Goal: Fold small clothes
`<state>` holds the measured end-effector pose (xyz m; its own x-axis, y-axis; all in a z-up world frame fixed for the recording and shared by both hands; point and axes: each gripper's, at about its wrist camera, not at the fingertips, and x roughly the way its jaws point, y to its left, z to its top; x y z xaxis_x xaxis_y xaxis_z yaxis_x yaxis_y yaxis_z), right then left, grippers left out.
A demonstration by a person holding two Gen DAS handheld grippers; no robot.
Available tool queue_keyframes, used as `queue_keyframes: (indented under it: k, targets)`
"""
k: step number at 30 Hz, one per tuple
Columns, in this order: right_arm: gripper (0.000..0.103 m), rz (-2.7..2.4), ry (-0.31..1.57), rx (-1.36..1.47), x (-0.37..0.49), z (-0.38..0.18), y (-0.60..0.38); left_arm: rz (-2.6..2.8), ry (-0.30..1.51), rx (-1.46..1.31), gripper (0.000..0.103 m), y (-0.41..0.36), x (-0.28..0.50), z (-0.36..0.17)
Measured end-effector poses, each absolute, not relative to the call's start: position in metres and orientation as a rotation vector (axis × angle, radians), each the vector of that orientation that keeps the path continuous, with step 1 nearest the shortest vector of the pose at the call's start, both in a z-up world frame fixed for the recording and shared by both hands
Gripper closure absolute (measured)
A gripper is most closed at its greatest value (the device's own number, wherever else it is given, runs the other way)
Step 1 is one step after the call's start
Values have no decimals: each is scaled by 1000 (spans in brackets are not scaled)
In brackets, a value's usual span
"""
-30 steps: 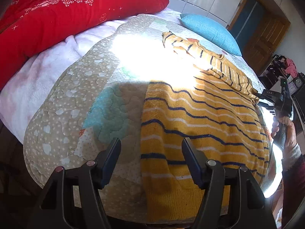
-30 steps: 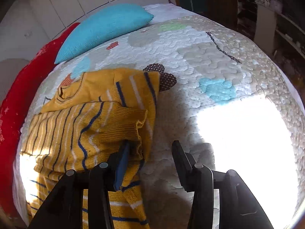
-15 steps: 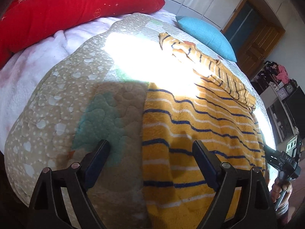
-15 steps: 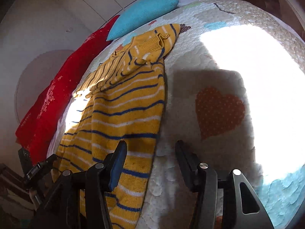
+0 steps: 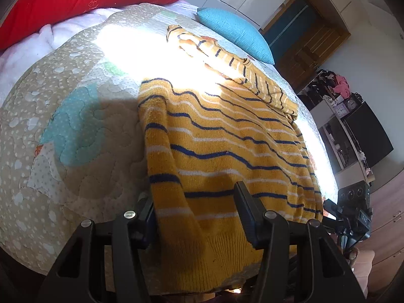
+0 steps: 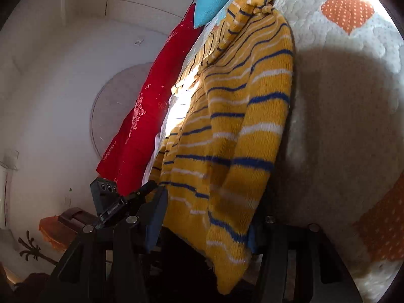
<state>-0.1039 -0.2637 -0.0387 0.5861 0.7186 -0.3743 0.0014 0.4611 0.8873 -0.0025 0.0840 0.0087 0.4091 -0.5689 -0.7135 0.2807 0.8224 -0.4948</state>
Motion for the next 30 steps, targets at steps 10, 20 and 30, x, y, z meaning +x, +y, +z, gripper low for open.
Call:
queue_keyframes:
  k: [10,20,30]
  targets:
    - [94,339,913,915,-117,-38,-227,-403,1062,-238,95,72,10,16]
    - [96,401,892,774,-167,10,-219,-452,1019,-338,96,98,-41,47]
    - [95,413,894,783,-171,16,-235,-446,1058,-398,96,112,-39,40]
